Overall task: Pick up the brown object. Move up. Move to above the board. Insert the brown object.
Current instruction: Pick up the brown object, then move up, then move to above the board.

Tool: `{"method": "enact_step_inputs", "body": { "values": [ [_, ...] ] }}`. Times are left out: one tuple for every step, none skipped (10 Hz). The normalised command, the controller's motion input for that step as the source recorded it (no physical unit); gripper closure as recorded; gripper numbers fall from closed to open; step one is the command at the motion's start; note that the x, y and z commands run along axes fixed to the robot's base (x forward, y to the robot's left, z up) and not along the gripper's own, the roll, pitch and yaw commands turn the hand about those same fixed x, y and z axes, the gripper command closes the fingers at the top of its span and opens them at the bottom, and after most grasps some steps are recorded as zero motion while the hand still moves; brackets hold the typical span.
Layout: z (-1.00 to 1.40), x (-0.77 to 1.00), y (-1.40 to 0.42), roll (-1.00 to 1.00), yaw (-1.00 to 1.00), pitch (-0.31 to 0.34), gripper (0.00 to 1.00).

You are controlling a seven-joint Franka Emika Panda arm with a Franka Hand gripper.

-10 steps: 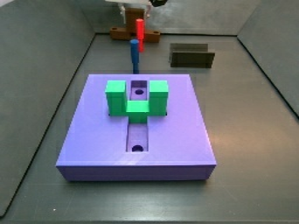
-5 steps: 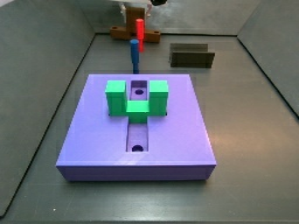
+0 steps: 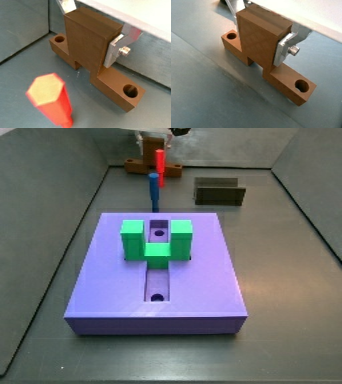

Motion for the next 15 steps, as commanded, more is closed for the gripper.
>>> {"method": "enact_step_inputs", "body": {
  "values": [
    [0.0, 0.0, 0.0, 0.0, 0.0, 0.0, 1.0],
    [0.83, 0.0, 0.0, 0.0, 0.0, 0.0, 1.0],
    [0.78, -0.09, 0.01, -0.02, 0.01, 0.065, 1.0],
    [0.56, -0.1, 0.0, 0.0, 0.0, 0.076, 1.0],
    [0.27, -0.04, 0.0, 0.03, 0.0, 0.046, 1.0],
    [1.4, 0.0, 0.0, 0.0, 0.0, 0.0, 1.0],
    [1.4, -0.03, -0.01, -0.01, 0.0, 0.034, 1.0],
    [1.4, -0.04, -0.01, 0.01, 0.0, 0.034, 1.0],
    [1.4, -0.01, -0.01, 0.03, 0.01, 0.02, 1.0],
    [1.4, 0.04, 0.01, -0.01, 0.0, 0.057, 1.0],
    [0.99, 0.02, 0.0, -0.01, 0.0, 0.082, 1.0],
    [0.58, 0.02, 0.0, 0.01, 0.0, 0.07, 1.0],
    [0.24, 0.04, 0.01, 0.0, 0.0, 0.049, 1.0],
    [0.18, 0.02, 0.0, 0.0, 0.0, 0.053, 1.0],
    [0.14, 0.15, -1.4, -0.08, 0.41, 0.166, 1.0]
  ]
}}
